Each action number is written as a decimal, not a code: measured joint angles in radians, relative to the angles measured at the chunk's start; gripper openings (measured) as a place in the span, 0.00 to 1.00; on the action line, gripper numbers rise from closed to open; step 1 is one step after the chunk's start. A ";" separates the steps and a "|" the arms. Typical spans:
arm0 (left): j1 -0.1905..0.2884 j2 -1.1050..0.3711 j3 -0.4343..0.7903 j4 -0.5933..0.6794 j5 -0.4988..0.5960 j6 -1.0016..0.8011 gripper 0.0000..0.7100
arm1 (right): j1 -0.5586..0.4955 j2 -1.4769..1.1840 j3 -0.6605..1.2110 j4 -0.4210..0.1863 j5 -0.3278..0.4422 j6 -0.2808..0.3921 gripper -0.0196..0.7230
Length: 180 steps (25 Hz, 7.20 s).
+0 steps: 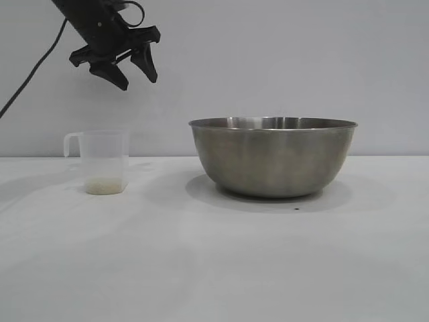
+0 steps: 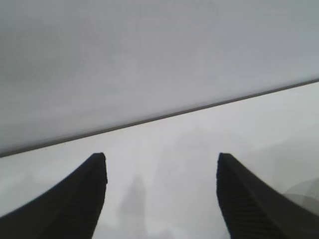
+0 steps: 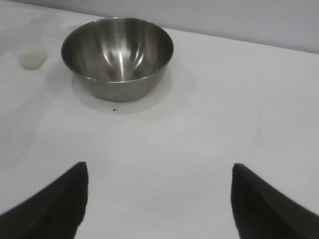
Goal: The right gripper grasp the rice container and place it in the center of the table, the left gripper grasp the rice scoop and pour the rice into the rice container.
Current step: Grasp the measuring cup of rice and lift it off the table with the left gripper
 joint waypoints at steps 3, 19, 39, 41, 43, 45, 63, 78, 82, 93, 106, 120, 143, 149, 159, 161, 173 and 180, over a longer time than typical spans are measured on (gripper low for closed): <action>0.000 0.000 0.000 0.000 0.000 0.002 0.64 | 0.000 -0.021 0.002 -0.025 0.034 0.007 0.74; 0.000 0.000 0.000 0.002 0.000 0.004 0.64 | 0.000 -0.077 0.039 -0.045 0.076 0.044 0.74; 0.000 -0.051 0.000 -0.150 -0.071 0.112 0.64 | 0.000 -0.077 0.039 -0.049 0.076 0.048 0.74; 0.000 -0.051 0.000 -0.238 -0.096 0.118 0.64 | 0.000 -0.077 0.039 -0.049 0.076 0.048 0.74; 0.000 -0.051 0.000 -0.328 -0.112 0.140 0.64 | 0.000 -0.077 0.039 -0.049 0.076 0.048 0.74; 0.000 -0.051 0.000 -0.391 -0.128 0.177 0.64 | 0.000 -0.077 0.039 -0.049 0.076 0.048 0.74; 0.000 -0.051 0.000 -0.338 -0.101 0.227 0.57 | 0.000 -0.077 0.039 -0.049 0.076 0.048 0.74; -0.009 -0.051 0.000 0.217 -0.106 -0.347 0.57 | 0.000 -0.077 0.039 -0.049 0.076 0.048 0.74; -0.027 -0.051 0.004 0.328 -0.162 -0.445 0.57 | 0.000 -0.077 0.039 -0.049 0.076 0.048 0.74; -0.087 -0.051 0.019 0.466 -0.272 -0.571 0.57 | 0.000 -0.077 0.039 -0.049 0.076 0.048 0.74; -0.087 -0.087 0.201 0.571 -0.416 -0.572 0.57 | 0.000 -0.077 0.039 -0.049 0.076 0.048 0.74; -0.034 -0.265 0.633 0.587 -0.780 -0.599 0.57 | 0.000 -0.077 0.039 -0.049 0.076 0.048 0.74; 0.014 -0.423 1.256 0.551 -1.351 -0.550 0.57 | 0.000 -0.077 0.039 -0.049 0.076 0.050 0.74; 0.014 -0.447 1.389 0.504 -1.475 -0.506 0.57 | 0.000 -0.077 0.039 -0.049 0.076 0.050 0.74; 0.014 -0.441 1.487 0.604 -1.548 -0.378 0.57 | 0.000 -0.077 0.039 -0.049 0.076 0.050 0.74; 0.014 -0.425 1.487 0.609 -1.552 -0.377 0.57 | 0.000 -0.077 0.039 -0.049 0.076 0.050 0.74; 0.014 -0.341 1.553 0.610 -1.639 -0.377 0.57 | 0.000 -0.077 0.039 -0.049 0.076 0.050 0.74; 0.014 -0.265 1.554 0.608 -1.704 -0.377 0.57 | 0.000 -0.077 0.039 -0.049 0.076 0.050 0.74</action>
